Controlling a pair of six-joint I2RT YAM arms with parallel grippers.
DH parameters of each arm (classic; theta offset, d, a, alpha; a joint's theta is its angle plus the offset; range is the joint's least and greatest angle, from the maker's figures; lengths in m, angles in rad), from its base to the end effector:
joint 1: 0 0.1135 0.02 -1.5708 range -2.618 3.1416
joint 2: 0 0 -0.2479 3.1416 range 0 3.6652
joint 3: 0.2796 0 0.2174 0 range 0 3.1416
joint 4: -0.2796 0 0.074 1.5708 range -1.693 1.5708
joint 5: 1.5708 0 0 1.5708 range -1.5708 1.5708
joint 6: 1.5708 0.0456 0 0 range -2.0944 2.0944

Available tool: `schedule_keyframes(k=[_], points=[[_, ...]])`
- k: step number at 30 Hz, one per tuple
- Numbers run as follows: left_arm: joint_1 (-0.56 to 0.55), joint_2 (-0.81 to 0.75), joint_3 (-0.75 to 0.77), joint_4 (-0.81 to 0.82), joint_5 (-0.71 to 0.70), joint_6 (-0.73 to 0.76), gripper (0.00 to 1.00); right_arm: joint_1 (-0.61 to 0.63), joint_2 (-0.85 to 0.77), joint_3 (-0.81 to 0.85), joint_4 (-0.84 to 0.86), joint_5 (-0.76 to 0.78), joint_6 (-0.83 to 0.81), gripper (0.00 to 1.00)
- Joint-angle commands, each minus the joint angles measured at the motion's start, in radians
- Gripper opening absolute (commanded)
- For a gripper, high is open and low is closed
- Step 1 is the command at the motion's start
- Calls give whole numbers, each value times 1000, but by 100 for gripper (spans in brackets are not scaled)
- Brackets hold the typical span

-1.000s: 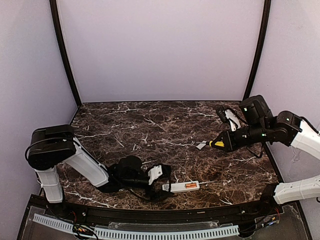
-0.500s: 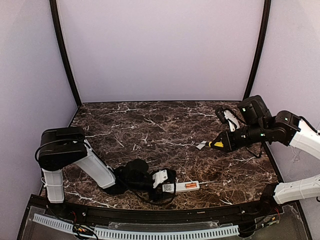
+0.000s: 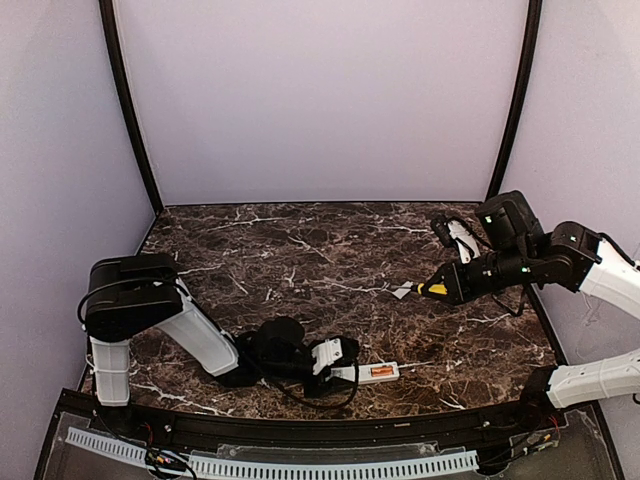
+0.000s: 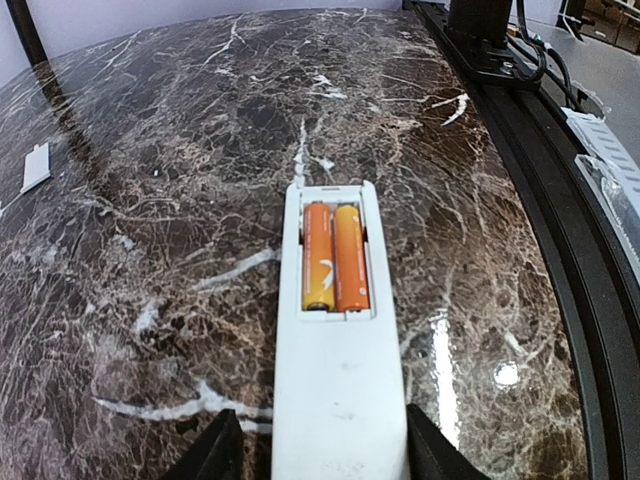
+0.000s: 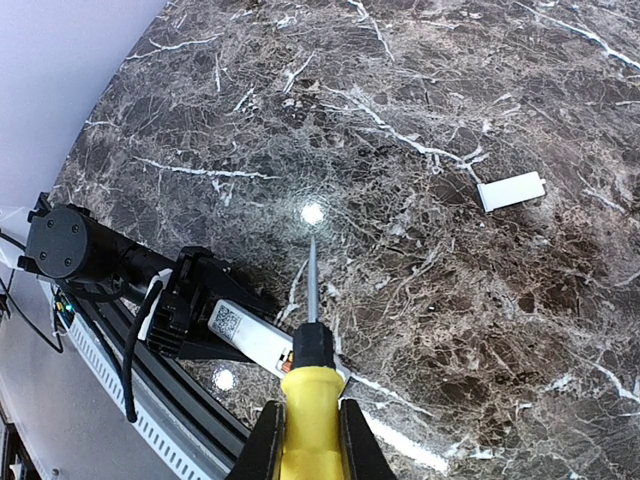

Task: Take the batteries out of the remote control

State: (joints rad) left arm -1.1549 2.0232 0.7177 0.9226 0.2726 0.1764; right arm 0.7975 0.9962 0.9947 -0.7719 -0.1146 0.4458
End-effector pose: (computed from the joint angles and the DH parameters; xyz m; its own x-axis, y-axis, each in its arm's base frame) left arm 0.1303 -0.3255 0.1065 0.0237 0.3646 -0.9308 0.9931 0.0982 0.0637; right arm 0.1218 0.1322 0.2979 -0.7714 -0.1771 -0.6112 -0.4826 0.7888 0.3806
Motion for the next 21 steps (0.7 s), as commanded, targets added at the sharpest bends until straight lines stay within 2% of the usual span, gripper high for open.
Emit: schedule_keyframes(k=[1,11,16,21], points=[[-5,11,23,-53,19,15,46,-8,-12,-7,2,-15,2,0],[-6,-33,38,-91,21,46,10,-7,-12,1,-22,-29,13,0],[-6,-92,32,-147,-40,116,1,-8,-5,9,-28,-23,39,0],[-6,-166,26,-215,-146,228,0,-7,20,37,-40,-18,61,0]])
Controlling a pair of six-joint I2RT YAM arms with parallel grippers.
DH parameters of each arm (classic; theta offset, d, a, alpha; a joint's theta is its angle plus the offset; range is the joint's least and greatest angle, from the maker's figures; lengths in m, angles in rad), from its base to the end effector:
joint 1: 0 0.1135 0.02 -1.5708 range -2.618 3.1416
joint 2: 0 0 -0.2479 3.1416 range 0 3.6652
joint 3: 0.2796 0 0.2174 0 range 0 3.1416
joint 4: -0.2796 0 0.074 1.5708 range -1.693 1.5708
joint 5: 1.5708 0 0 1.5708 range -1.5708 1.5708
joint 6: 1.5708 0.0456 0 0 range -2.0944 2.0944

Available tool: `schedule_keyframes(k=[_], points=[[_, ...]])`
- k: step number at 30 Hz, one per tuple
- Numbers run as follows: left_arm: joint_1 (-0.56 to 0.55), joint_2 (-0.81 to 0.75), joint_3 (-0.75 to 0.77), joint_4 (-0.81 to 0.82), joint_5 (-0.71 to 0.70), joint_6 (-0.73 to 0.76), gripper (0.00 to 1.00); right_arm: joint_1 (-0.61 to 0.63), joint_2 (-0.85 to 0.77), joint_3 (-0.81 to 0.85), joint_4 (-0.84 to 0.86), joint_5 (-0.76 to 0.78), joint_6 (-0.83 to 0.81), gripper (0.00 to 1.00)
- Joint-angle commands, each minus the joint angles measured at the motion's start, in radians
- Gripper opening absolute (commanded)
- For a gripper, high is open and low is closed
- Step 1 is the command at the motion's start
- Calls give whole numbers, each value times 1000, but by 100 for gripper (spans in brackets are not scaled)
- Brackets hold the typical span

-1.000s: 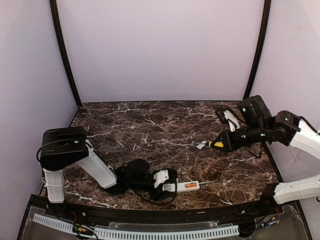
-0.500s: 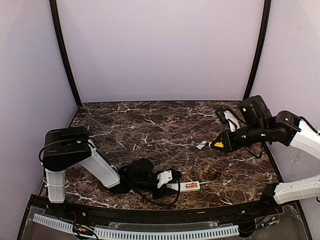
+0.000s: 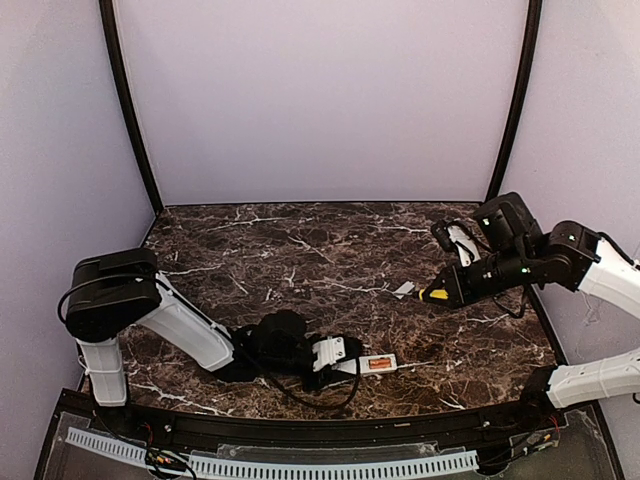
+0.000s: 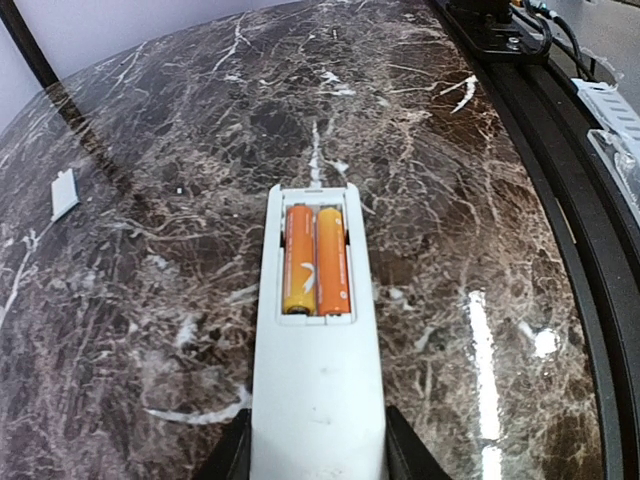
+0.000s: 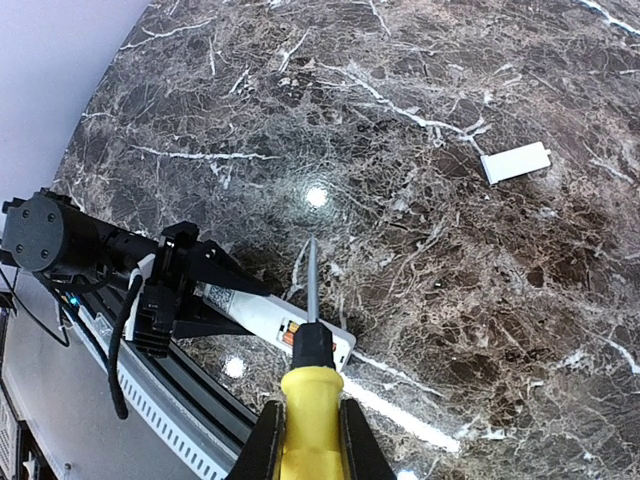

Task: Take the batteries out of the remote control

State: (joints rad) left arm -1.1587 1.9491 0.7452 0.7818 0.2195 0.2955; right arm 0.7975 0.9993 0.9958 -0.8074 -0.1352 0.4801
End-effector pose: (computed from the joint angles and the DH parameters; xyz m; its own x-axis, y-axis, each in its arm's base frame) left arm 0.1313 -0.3253 0.1218 0.1266 0.4199 -0.8987 0.9794 0.0905 0.1803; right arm 0.1194 0.1311 0.2949 -0.8066 -0.1711 -0.5658 -0.4526 0.7945 0.4048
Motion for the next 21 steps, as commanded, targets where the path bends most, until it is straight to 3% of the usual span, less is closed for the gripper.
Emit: schedule_keyframes(k=[1,9,21], points=[[-2,-106,-2,-94,-116,123,0,-8,23,44,-9,1,21,0],[-3,-172,-8,-170,-244,228,0,-6,147,122,-69,-82,42,0],[-2,-206,-31,-190,-321,269,0,50,190,91,-54,-105,174,0]])
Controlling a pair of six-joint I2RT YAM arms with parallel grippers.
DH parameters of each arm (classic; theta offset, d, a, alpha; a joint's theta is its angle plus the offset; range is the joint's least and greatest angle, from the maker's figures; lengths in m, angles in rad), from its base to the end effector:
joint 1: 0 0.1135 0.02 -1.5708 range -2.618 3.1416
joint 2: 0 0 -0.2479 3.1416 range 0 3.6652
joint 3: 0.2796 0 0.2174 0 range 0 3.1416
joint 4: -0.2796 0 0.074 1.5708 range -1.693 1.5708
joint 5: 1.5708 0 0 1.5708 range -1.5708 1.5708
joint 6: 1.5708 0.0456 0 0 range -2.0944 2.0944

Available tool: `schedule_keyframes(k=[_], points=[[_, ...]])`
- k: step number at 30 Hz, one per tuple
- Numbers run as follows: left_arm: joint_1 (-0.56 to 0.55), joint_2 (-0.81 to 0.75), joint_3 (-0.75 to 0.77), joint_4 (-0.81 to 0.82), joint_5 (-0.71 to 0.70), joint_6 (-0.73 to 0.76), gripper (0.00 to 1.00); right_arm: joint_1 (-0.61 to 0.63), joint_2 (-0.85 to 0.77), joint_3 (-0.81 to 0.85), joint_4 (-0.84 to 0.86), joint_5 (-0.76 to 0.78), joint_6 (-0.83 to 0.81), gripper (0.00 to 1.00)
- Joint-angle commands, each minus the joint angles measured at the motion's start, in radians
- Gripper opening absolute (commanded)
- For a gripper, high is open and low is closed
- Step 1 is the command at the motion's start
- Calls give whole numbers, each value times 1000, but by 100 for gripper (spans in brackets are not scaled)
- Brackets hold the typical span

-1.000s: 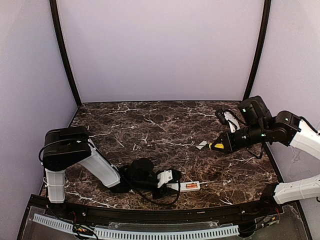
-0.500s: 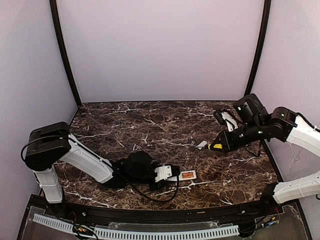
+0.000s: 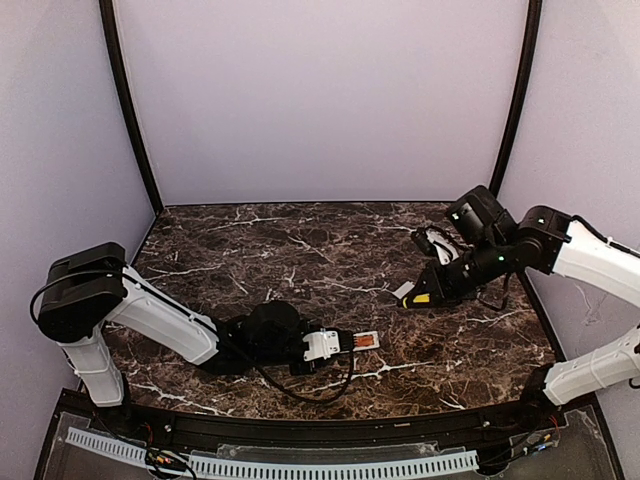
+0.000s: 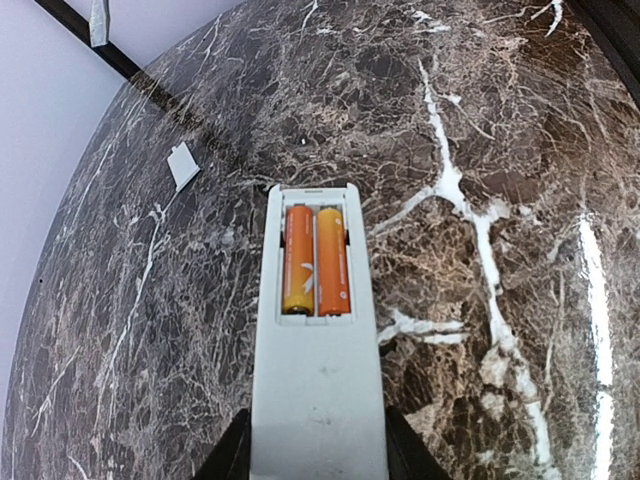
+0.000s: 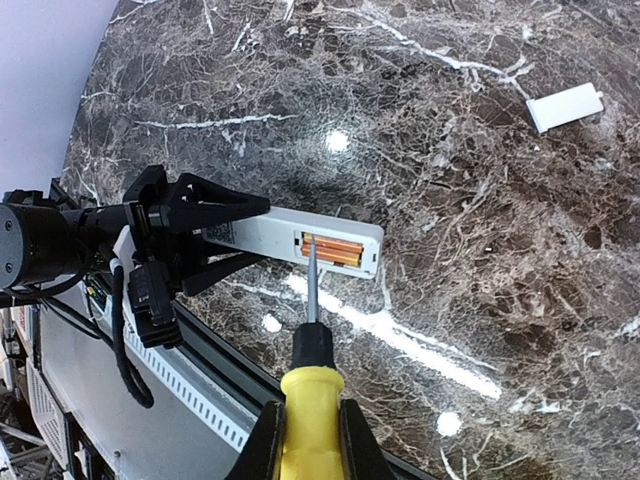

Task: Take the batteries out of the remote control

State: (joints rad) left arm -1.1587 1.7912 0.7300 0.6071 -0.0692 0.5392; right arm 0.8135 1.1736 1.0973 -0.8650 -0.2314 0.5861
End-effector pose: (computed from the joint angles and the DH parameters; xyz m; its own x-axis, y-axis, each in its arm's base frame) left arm 0.1374 -0.3065 0.1498 0.3058 0.5793 -0.7556 0.8533 0.1854 0.4874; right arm 0.1344 0.1574 0.2903 -0.9052 -0.1738 -0.3879 -0.3594 0.8002 0.4801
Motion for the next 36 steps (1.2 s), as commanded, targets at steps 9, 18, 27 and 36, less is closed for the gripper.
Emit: schedule_keyframes(k=[9,18,27,36], points=[[-2,-32,-21,22,-78,24,0,116,89,-34,48,51,147,0],[-2,-34,-36,40,-64,25,0,141,156,-28,54,101,176,0],[-2,-28,-11,1,-52,10,0,142,215,-14,83,138,166,0],[-3,-23,0,-27,-47,0,0,143,263,-8,113,142,152,0]])
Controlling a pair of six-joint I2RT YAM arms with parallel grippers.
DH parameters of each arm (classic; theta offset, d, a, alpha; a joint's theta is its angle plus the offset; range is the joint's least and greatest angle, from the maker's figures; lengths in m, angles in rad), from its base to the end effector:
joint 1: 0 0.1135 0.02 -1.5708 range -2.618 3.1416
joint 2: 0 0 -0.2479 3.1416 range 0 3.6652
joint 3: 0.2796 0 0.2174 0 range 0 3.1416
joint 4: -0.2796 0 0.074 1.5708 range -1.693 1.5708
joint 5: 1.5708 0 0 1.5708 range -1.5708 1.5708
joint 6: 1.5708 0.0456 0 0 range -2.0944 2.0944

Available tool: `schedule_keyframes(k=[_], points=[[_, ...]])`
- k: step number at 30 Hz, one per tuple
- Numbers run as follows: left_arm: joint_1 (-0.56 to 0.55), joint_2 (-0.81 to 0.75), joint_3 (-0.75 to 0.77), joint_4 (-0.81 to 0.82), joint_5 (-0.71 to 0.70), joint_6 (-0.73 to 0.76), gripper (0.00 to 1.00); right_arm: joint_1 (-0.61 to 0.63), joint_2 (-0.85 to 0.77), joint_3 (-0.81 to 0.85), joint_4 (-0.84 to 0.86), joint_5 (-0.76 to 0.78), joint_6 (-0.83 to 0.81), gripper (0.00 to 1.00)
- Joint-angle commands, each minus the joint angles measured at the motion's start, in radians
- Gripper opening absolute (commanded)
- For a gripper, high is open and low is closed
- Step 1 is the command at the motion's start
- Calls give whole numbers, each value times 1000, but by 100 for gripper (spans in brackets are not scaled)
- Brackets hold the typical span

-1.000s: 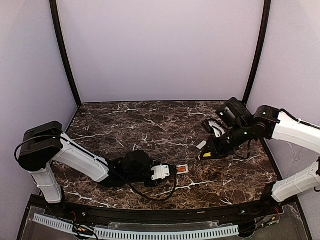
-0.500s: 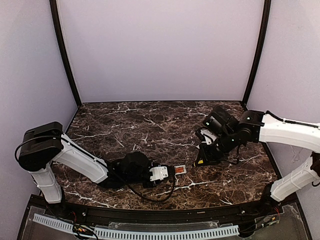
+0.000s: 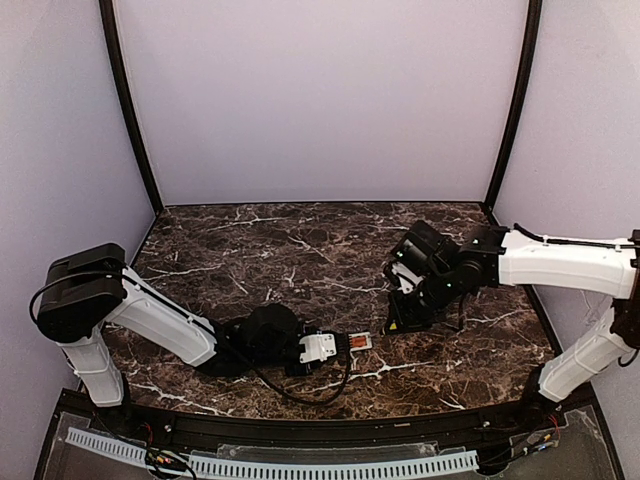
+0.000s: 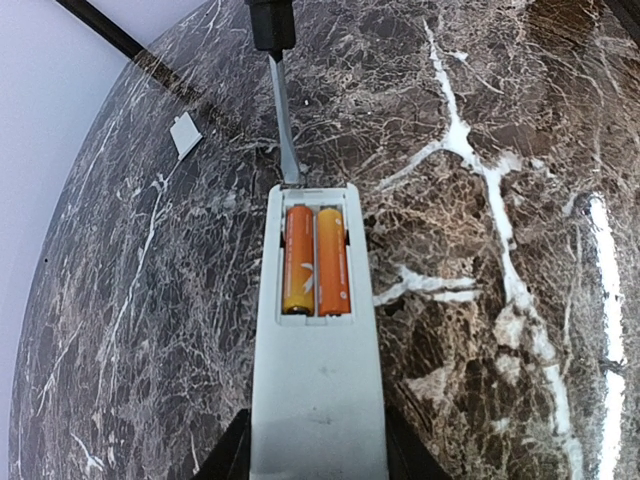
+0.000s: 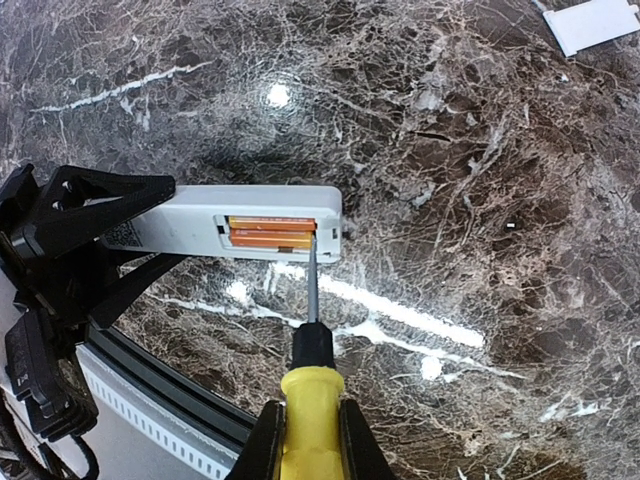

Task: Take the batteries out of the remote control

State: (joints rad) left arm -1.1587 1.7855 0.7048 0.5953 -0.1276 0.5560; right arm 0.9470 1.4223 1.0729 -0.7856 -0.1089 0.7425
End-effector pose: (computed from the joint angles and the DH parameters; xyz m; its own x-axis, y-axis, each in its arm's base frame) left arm 0.1373 -0.2997 0.1440 0.2972 0.6272 -0.7199 0.8323 0.1994 0.5173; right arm 0.1423 0.2063 0.2353 -0.9538 -0.1747 -0.2444 -0.2562 0.8979 0.3580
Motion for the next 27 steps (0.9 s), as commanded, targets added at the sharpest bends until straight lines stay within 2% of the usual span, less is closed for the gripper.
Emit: schedule_keyframes(k=[1,27], points=[[-3,-16,25,-16,11,-17,0,9,16,17,35,21,-5,0],[-10,3,32,-26,-2,-13,0,10,50,5,36,23,-1,0]])
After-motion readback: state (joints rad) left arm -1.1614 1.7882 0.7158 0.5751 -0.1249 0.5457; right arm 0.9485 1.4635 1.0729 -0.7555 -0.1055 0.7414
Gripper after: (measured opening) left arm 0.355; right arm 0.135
